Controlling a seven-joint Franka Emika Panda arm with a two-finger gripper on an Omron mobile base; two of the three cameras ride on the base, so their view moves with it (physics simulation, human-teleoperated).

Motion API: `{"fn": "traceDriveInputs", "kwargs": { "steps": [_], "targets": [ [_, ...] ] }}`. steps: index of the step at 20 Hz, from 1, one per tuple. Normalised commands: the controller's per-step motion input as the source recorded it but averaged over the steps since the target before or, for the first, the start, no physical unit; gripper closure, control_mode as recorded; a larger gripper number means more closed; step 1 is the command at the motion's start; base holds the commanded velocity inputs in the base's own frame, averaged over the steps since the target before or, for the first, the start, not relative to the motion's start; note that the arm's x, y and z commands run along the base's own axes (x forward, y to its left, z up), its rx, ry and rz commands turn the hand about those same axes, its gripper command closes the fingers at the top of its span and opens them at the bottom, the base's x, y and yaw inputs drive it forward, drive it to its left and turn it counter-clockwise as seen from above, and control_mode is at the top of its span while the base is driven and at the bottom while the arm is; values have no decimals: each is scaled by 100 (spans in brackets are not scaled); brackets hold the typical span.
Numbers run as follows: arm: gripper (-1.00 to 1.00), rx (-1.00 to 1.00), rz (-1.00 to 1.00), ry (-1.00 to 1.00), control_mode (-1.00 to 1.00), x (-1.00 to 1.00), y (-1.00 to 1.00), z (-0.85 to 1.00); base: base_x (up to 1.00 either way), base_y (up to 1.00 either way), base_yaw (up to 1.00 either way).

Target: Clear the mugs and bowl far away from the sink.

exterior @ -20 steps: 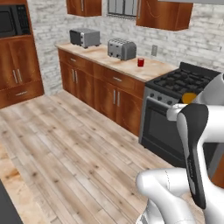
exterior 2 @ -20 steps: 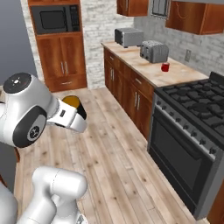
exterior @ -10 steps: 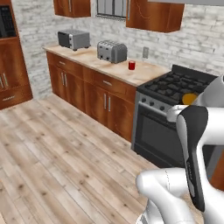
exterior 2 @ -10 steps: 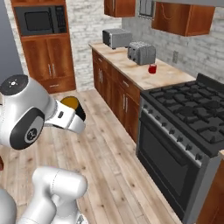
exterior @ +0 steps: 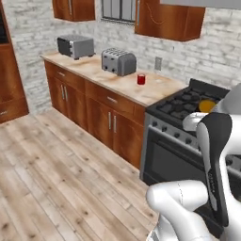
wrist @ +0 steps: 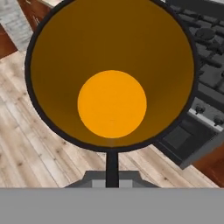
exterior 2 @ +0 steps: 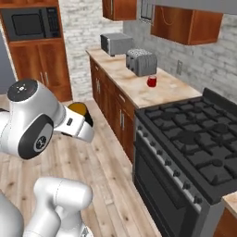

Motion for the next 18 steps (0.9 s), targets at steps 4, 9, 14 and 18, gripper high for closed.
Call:
{"fn": "traceDriveInputs", "kwargs": {
  "steps": [4, 9, 14, 18],
  "targets": [
    [100, 0, 0, 0, 100, 0, 0, 0, 100, 63, -8],
    [100, 0, 0, 0, 100, 0, 0, 0, 100, 40, -40],
    [100, 0, 0, 0, 100, 0, 0, 0, 73, 50, -81],
    [100, 0, 0, 0, 100, 0, 0, 0, 73, 66, -80]
  ]
}}
